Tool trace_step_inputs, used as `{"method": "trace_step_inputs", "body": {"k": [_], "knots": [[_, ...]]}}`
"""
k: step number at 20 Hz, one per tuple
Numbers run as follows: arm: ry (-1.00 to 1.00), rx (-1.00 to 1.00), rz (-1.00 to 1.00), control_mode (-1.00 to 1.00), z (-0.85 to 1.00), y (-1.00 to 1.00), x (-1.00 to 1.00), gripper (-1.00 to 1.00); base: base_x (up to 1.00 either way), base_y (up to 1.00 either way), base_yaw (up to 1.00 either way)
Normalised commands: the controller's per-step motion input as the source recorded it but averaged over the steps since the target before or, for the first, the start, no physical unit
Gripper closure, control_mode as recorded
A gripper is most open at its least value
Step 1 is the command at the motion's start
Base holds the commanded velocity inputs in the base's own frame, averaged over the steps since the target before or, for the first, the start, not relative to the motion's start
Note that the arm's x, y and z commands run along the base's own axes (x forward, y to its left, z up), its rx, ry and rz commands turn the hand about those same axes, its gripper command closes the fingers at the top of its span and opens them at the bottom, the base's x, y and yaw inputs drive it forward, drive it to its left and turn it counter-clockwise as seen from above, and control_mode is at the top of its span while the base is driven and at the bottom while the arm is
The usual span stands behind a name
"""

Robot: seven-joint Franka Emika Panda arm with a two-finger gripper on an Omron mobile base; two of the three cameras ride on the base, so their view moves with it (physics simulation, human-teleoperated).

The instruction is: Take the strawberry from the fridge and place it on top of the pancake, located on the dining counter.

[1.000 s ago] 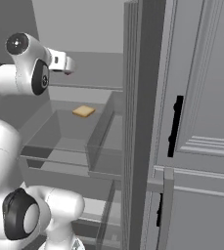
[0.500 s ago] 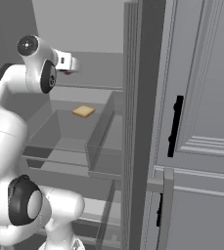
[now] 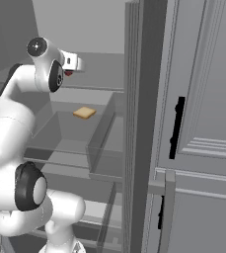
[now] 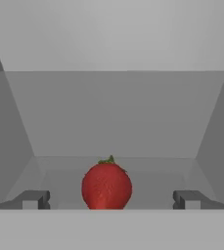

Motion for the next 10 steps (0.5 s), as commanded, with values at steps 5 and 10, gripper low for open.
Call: {"method": "trace_step_inputs", "body": {"k": [5,10], "knots": [[0.0,0.0,0.0,-1.0,-0.09,0.0,0.05,-1.0,0.0,0.0,0.0],[0.0,0.0,0.0,-1.0,-0.11,0.03,0.24,-1.0,0.0,0.0,0.0]]}}
